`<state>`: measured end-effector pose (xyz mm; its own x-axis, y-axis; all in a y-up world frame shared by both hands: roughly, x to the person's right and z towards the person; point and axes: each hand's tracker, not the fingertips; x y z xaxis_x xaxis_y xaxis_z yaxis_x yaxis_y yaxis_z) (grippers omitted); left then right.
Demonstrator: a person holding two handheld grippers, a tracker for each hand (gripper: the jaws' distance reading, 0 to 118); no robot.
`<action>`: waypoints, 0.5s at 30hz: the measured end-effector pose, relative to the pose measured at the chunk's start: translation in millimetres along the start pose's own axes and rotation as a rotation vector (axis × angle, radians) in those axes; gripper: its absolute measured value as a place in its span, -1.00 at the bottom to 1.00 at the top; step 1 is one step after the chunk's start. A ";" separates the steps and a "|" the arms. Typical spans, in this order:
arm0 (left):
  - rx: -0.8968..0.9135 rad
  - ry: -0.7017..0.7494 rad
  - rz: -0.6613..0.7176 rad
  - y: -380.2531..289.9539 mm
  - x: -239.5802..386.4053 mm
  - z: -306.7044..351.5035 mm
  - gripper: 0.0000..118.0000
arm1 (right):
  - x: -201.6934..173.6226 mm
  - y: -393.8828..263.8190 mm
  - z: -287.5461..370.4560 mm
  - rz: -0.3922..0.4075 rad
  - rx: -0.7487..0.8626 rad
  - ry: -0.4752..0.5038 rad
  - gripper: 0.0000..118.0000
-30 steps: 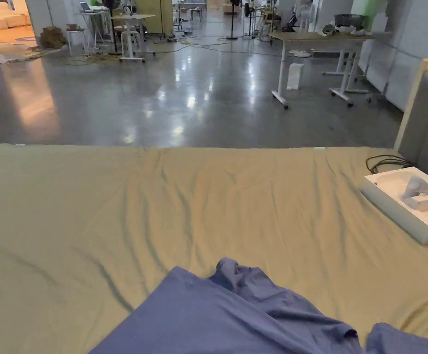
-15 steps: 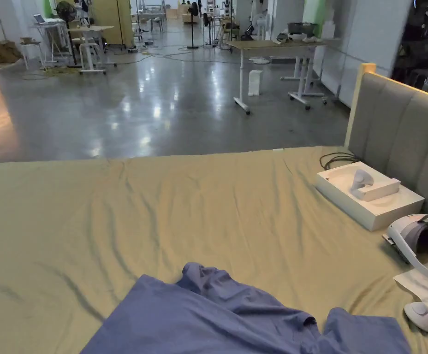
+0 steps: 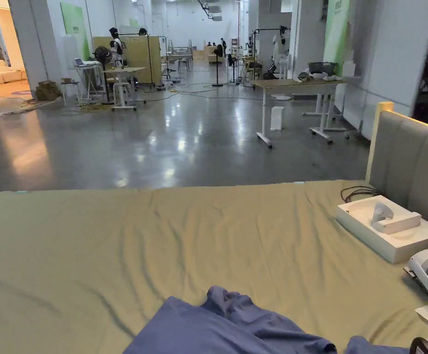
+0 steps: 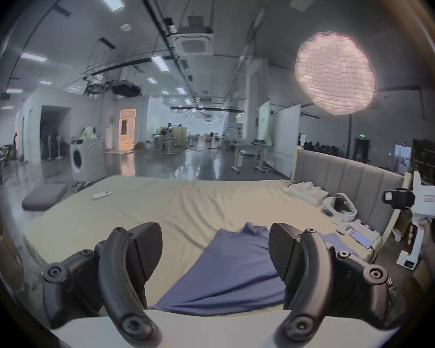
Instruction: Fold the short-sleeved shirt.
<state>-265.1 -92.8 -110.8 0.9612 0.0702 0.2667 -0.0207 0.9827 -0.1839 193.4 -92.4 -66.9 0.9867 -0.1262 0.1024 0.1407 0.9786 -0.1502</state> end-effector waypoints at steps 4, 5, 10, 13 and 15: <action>0.034 0.021 -0.078 10.3 18.0 0.5 0.07 | -31.7 10.1 1.3 0.179 0.003 0.017 -0.15; 0.031 0.024 -0.079 11.6 20.7 1.3 -0.17 | -37.9 11.3 2.0 0.194 0.002 0.020 -0.37; 0.054 0.021 -0.089 10.0 22.5 9.0 -0.98 | -55.0 12.3 5.7 0.198 -0.019 -0.001 -1.00; 0.032 0.005 -0.081 4.2 22.4 6.7 -0.98 | -50.2 6.3 4.4 0.199 -0.041 0.011 -1.00; 0.015 0.000 -0.084 6.1 21.3 3.5 -0.98 | -50.6 6.2 4.5 0.193 -0.051 0.018 -1.00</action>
<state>-245.7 -84.7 -102.9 0.9597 -0.0124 0.2809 0.0556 0.9877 -0.1463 144.0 -79.2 -68.6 0.9970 0.0601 0.0494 -0.0481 0.9755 -0.2148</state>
